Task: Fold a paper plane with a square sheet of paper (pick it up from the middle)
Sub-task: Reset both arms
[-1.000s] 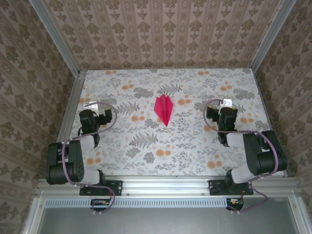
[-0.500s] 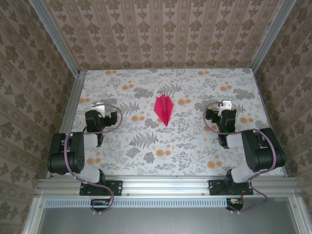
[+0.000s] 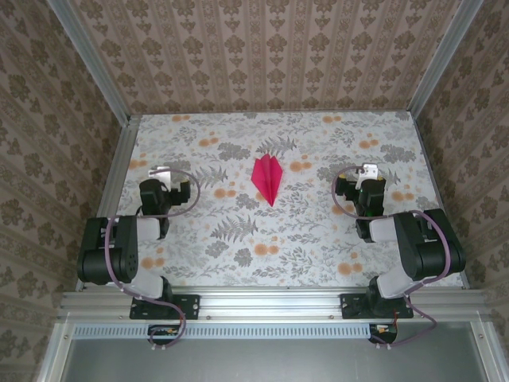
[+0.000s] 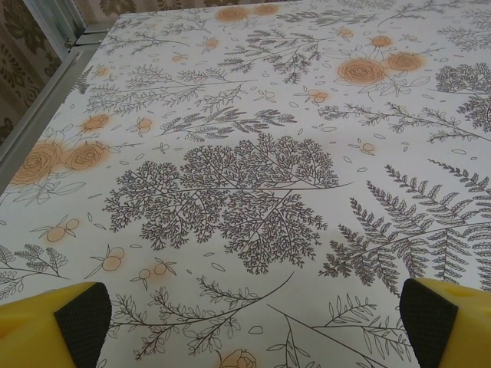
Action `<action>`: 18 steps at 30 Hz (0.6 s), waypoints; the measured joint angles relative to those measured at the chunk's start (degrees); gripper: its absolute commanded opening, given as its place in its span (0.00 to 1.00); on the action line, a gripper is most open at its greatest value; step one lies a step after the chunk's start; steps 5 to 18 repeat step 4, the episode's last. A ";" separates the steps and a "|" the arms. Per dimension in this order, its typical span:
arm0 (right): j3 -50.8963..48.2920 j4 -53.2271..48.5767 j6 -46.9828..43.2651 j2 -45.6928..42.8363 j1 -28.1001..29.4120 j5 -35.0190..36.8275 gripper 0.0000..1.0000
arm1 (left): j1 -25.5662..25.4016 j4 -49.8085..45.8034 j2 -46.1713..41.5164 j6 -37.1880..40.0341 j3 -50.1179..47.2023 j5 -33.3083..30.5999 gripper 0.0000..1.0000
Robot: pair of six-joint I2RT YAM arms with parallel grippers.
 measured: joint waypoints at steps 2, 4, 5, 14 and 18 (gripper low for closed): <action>0.00 0.00 0.00 0.00 0.00 0.00 1.00 | 0.00 0.00 0.00 0.00 0.00 -0.02 1.00; 0.00 0.02 0.00 0.00 0.00 0.00 1.00 | 0.00 0.00 0.00 0.00 0.02 -0.02 1.00; 0.00 0.02 0.00 0.00 0.00 0.00 1.00 | 0.00 0.00 0.00 0.00 0.02 -0.02 1.00; 0.00 0.02 0.00 0.00 0.00 0.00 1.00 | 0.00 0.00 0.00 0.00 0.02 -0.02 1.00; 0.00 0.02 0.00 0.00 0.00 0.00 1.00 | 0.00 0.00 0.00 0.00 0.02 -0.02 1.00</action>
